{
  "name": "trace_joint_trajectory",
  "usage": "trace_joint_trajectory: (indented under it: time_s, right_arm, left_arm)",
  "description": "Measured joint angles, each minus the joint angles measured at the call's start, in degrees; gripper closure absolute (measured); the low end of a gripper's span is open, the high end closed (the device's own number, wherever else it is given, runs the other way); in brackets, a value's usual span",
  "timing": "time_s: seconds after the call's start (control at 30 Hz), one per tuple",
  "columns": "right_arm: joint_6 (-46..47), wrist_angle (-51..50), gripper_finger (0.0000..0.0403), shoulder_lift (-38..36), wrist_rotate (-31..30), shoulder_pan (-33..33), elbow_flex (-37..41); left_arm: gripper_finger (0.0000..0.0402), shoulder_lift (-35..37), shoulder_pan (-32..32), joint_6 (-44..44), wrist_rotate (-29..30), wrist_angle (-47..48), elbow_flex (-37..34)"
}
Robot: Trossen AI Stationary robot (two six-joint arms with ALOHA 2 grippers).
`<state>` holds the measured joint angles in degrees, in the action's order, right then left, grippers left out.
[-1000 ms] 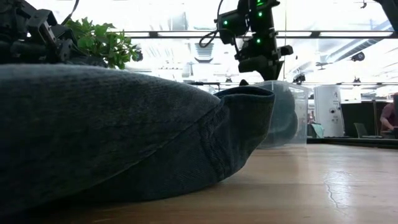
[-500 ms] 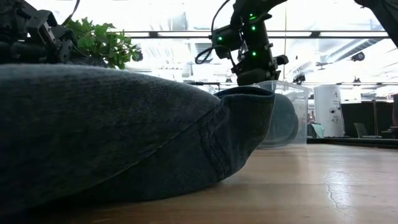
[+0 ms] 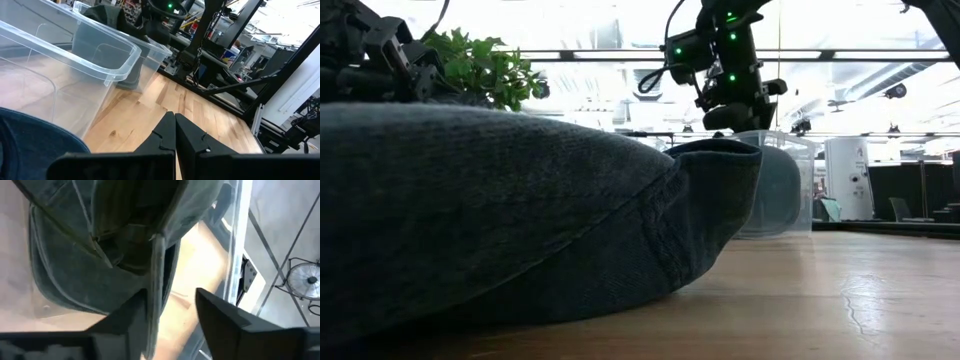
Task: Pick & Place hat
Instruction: Put the green cap into the right transparent bin, then put the bottom right blue cap into the left transparent bin
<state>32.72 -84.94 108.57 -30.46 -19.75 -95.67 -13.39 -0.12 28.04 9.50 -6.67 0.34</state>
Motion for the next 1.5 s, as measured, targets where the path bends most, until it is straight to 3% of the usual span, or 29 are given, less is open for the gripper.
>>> trace_joint_trajectory:
  time_s: [0.3, 0.7, 1.03, 1.2, 1.37, 1.5]
  right_arm:
    - [-0.37, -1.71, 0.0153, -0.10, -1.28, 0.33, -5.35]
    - [-0.96, -3.18, 0.0138, -0.15, -1.29, 6.62, -20.20]
    - [-8.99, 0.42, 0.0156, -0.20, -1.27, 19.85, -24.82]
    - [-15.72, 5.13, 0.0166, -0.17, -1.16, 28.68, -23.53]
    - [-21.10, 6.99, 0.0170, 0.17, 0.50, 37.42, -21.44]
    - [-25.58, 13.89, 0.0170, 0.17, 1.81, 43.02, -18.36]
  left_arm:
    - [0.0401, 0.00, 0.00, 0.14, 0.00, 0.23, 0.00]
    - [0.0401, 0.00, 0.00, -0.19, 0.55, 0.27, 0.00]
    - [0.0401, 0.02, 0.02, -0.65, 0.96, -0.01, 0.16]
    - [0.0401, 0.02, 0.02, -1.25, 1.52, -0.16, 0.37]
    - [0.0401, 0.02, 0.02, -2.64, 6.36, -0.24, 0.31]
    - [0.0401, 0.02, 0.04, 1.42, 7.81, -0.25, 0.28]
